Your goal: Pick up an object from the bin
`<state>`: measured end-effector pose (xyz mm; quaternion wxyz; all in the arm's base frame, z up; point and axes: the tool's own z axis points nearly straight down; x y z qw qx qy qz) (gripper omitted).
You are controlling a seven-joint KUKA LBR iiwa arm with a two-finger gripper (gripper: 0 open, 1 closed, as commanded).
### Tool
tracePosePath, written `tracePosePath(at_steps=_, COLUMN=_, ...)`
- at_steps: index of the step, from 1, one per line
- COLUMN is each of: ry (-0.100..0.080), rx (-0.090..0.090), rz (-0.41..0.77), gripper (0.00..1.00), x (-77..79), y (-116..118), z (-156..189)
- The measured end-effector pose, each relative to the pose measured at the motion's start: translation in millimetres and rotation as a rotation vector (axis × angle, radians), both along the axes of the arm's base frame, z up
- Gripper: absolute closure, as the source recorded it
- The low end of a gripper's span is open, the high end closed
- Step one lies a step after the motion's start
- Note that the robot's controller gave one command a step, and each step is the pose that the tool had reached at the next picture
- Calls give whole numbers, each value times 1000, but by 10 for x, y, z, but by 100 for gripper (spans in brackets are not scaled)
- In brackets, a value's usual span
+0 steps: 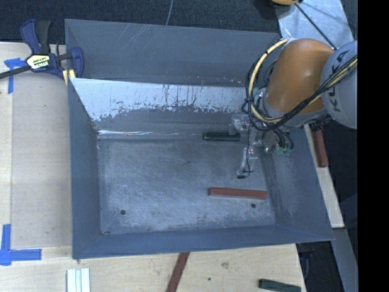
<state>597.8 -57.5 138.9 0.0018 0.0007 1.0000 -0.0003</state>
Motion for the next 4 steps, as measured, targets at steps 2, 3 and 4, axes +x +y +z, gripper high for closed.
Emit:
tracePosePath(at_steps=2, ry=-1, rx=0, rz=102, gripper=100, x=-988, y=-86, z=-681)
tracePosePath(at_steps=3, ry=-1, rx=0, rz=102, gripper=100, x=-988, y=-86, z=-681)
tracePosePath(at_steps=4, ry=-3, rx=-1, rz=149, gripper=100, x=-755, y=-15, z=944)
